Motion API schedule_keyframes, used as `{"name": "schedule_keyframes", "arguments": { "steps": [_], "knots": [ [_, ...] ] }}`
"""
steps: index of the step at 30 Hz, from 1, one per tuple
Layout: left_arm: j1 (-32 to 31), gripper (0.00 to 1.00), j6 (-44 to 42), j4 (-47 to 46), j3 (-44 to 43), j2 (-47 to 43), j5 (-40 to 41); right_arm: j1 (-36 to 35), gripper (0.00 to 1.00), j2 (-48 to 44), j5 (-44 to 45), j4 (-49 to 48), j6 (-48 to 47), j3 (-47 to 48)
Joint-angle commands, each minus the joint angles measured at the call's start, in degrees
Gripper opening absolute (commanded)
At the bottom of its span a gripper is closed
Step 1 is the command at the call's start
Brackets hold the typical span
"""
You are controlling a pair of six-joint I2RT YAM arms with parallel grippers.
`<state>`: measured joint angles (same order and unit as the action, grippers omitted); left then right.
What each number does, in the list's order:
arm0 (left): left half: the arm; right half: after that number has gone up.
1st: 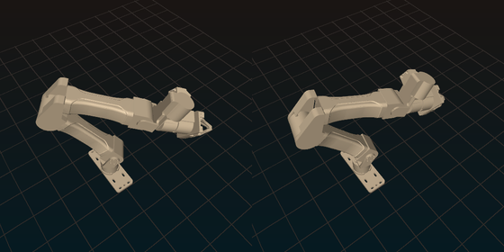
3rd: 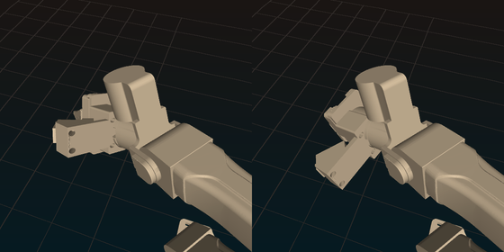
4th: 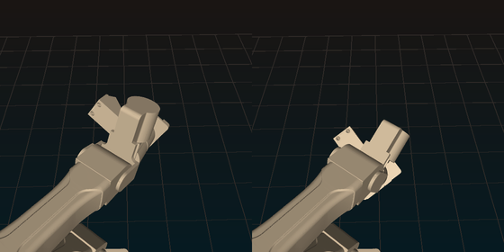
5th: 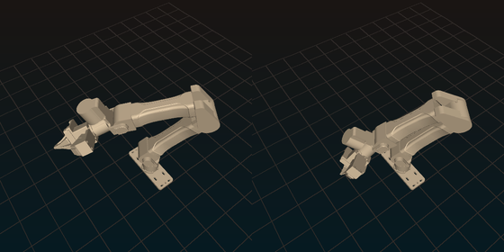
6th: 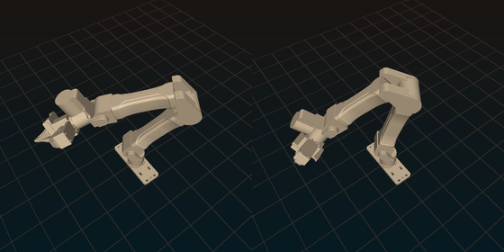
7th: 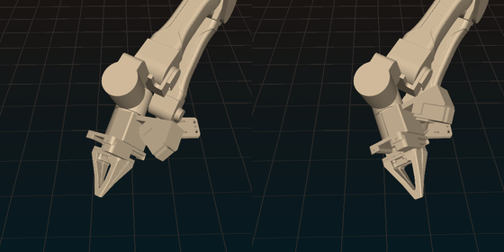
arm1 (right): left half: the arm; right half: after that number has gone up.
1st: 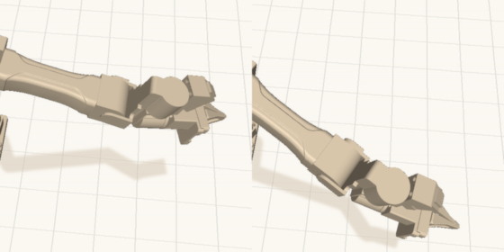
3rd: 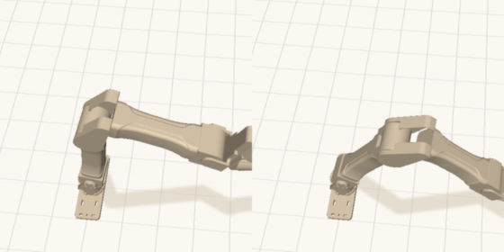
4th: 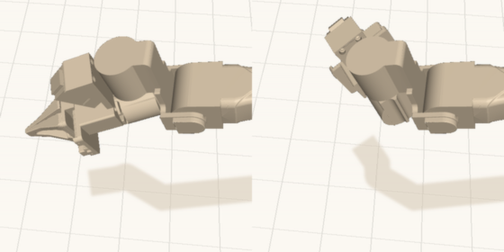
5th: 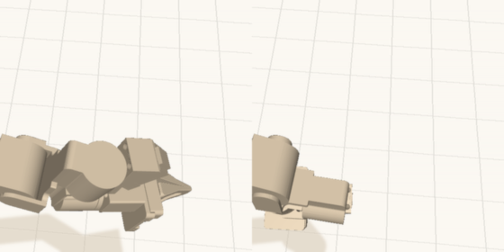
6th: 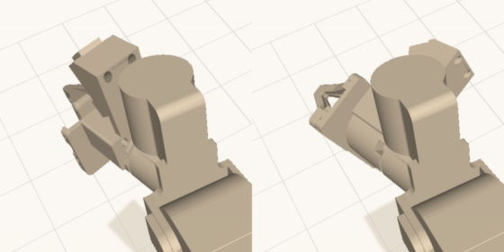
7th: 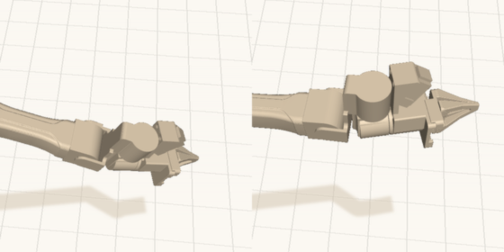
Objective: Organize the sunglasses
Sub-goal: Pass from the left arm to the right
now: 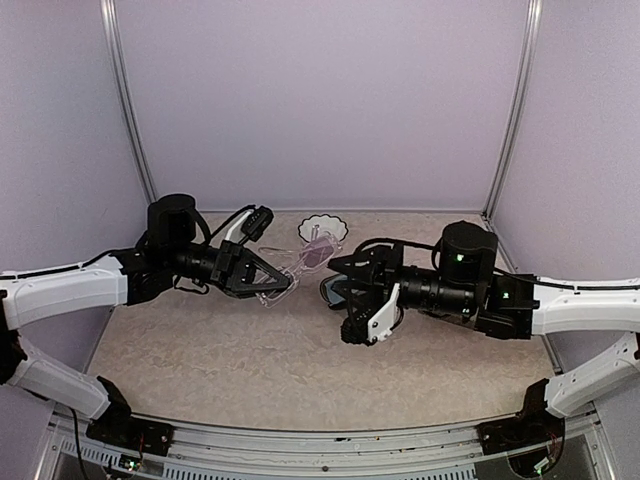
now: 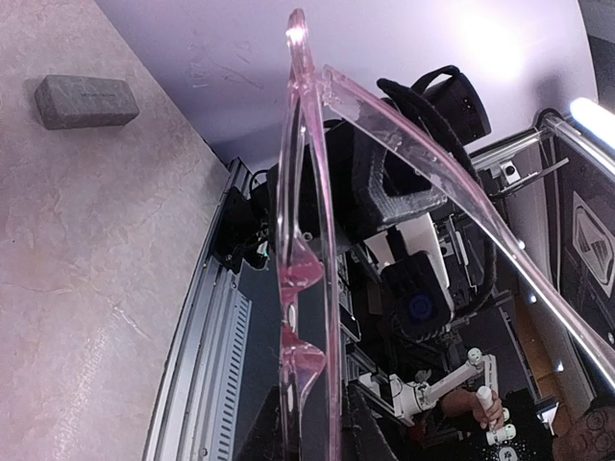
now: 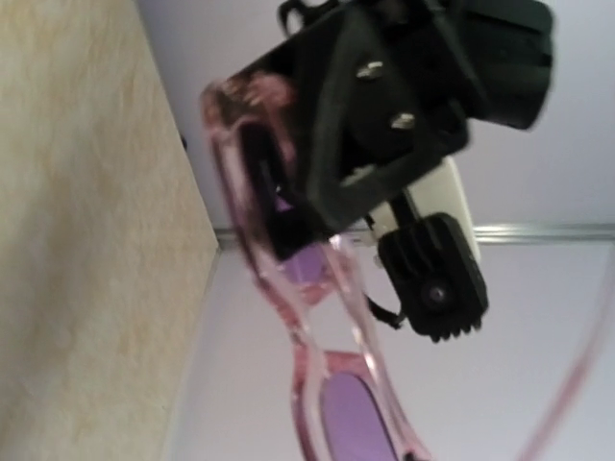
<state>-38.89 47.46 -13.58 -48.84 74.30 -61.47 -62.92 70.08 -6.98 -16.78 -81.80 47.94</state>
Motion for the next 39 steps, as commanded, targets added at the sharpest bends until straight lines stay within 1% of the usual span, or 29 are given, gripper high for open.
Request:
{"name": "schedule_keyframes", "arguments": {
  "steps": [1,5,9,11,13,14,15,17,19,21,22,23,24,27,30,33,35,37,39],
  "knots": [
    [-0.65,0.09,0.53,-1.86,0.34,0.39,-0.93,-1.61,0.38,2.64,6.04,-4.94,-8.7,1.41],
    [-0.83,0.09,0.44,-1.63,0.49,0.48,-0.92,-2.19,0.32,5.08,9.51,-9.82,-11.73,1.02],
    [-1.0,0.09,0.35,-1.57,0.71,0.61,-1.0,-2.54,0.25,7.05,11.12,-13.05,-13.37,0.85],
    [-1.03,0.09,0.26,-1.47,0.89,0.75,-1.04,-2.64,0.19,7.74,12.46,-14.56,-14.09,0.64],
    [-1.01,0.1,0.2,-1.32,0.86,0.8,-1.08,-2.78,0.1,8.0,12.9,-15.85,-14.62,0.39],
    [-1.01,0.1,0.09,-1.23,0.81,0.83,-1.09,-2.89,0.04,8.04,13.2,-16.32,-14.76,0.25],
    [-1.01,0.11,0.04,-1.19,0.77,0.8,-1.04,-2.98,0.0,7.98,13.36,-16.85,-14.91,0.08],
    [-0.97,0.15,-0.11,-1.03,0.61,0.9,-1.09,-3.29,0.0,7.83,13.86,-17.62,-15.36,-0.31],
    [-0.92,0.22,-0.29,-0.83,0.38,1.14,-0.87,-3.44,0.0,7.48,14.0,-18.36,-15.48,-1.0],
    [-0.84,0.26,-0.75,-0.39,0.01,1.15,-0.49,-3.59,0.0,7.0,14.15,-18.14,-15.36,-1.49],
    [-0.77,0.31,-1.02,-0.06,-0.29,1.07,-0.29,-3.62,0.0,6.78,14.37,-18.05,-15.28,-1.79],
    [-0.68,0.39,-1.42,0.45,-0.55,0.97,0.16,-3.67,0.0,6.47,14.47,-17.91,-15.17,-2.26],
    [-0.39,0.46,-2.05,1.46,-0.94,0.87,0.84,-3.7,0.0,6.0,14.63,-17.67,-15.04,-2.63],
    [0.99,0.6,-3.71,4.19,-2.01,-0.05,2.94,-3.71,0.0,4.65,14.76,-16.74,-14.26,-3.81],
    [3.64,0.69,-4.17,5.49,-1.84,-2.37,5.36,-3.88,0.0,3.18,14.66,-15.15,-12.94,-4.96],
    [7.41,0.73,-3.63,5.69,-1.17,-5.31,7.98,-4.12,0.0,1.77,14.15,-12.82,-10.69,-5.8],
    [9.63,0.74,-2.6,3.8,-0.4,-7.54,9.16,-4.35,0.0,0.92,12.74,-10.54,-7.61,-5.93],
    [11.01,0.73,-1.92,2.14,-0.03,-9.09,9.07,-4.6,0.0,0.04,11.23,-8.32,-4.23,-5.71],
    [11.46,0.69,-2.32,1.83,-0.42,-9.78,8.58,-5.38,0.0,-0.56,9.67,-6.97,-1.12,-5.62]
  ]
}}
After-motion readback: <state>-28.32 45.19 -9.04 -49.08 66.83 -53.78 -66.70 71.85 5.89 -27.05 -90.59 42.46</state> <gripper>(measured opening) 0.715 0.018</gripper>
